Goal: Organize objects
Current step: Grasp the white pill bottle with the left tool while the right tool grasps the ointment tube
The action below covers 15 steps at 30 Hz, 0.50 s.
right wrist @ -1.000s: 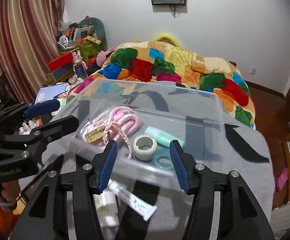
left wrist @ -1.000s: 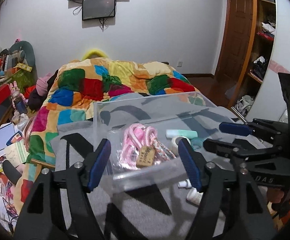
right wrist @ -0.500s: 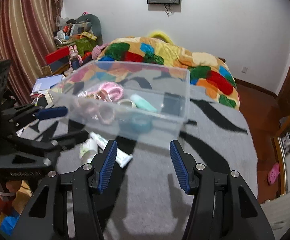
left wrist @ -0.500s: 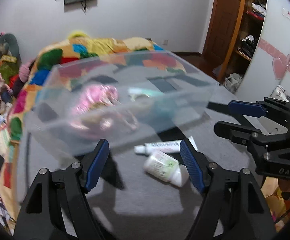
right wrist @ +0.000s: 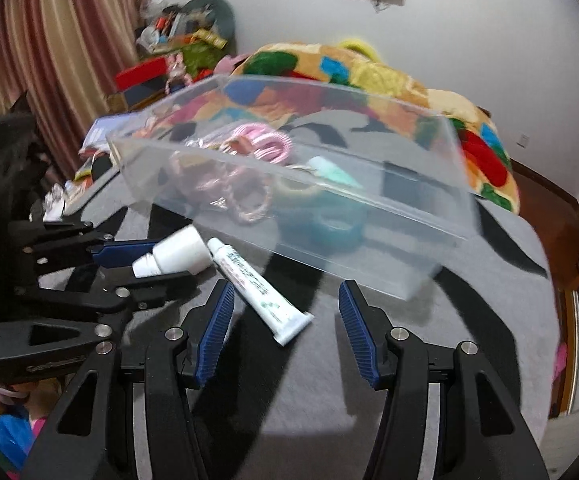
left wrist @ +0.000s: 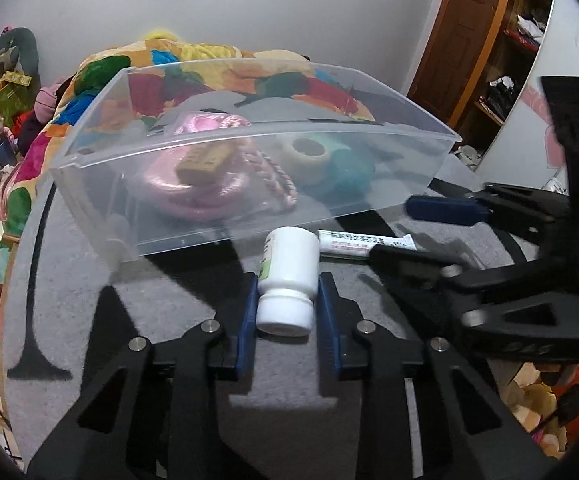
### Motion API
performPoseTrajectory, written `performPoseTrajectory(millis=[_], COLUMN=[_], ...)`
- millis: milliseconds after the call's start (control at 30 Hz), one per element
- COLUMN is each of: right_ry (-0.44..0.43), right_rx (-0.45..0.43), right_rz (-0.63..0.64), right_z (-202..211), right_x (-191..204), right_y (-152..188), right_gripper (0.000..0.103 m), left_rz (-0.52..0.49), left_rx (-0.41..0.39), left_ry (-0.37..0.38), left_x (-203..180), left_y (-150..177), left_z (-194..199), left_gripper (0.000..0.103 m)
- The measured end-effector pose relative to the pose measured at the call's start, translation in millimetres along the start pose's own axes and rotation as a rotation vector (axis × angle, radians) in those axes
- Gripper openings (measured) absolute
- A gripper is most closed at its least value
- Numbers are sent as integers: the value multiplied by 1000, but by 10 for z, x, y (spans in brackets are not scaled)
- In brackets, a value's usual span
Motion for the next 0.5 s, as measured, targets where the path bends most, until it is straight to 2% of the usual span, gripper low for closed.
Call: performPoseTrajectory(millis=[67, 100, 133, 200, 300, 500], right_ry=[6, 8, 12, 10, 0, 7], right_rx=[21, 32, 37, 36, 21, -20], right_rz=[22, 34, 42, 61, 68, 58], right_z=[-105, -154, -189, -214, -148, 20], right_x=[59, 87, 114, 170, 226, 287], right_y=[-40, -52, -56, -43, 4, 124], right_gripper=[51, 47, 42, 25, 15, 15], left_rz=[12, 15, 17, 19, 26, 46], left_rx=[-13, -18, -23, -28, -37, -84], left_ry=[5, 4, 3, 2, 5, 4], left_x=[29, 41, 47, 49, 73, 158], left_y=[29, 40, 56, 77, 107, 87], left_z=[19, 39, 57, 78, 127, 325], left_gripper=[29, 29, 29, 29, 29, 29])
Point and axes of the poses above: each gripper's, at about its wrist camera, not at the fingertips, and z roughly against the way its jaws point, x to its left, y to its underside, the point moved 1 cm from there along -z, roughly the way its jaws point, and after that the axes turned 12 degrees about x, right-handed, at the moved point
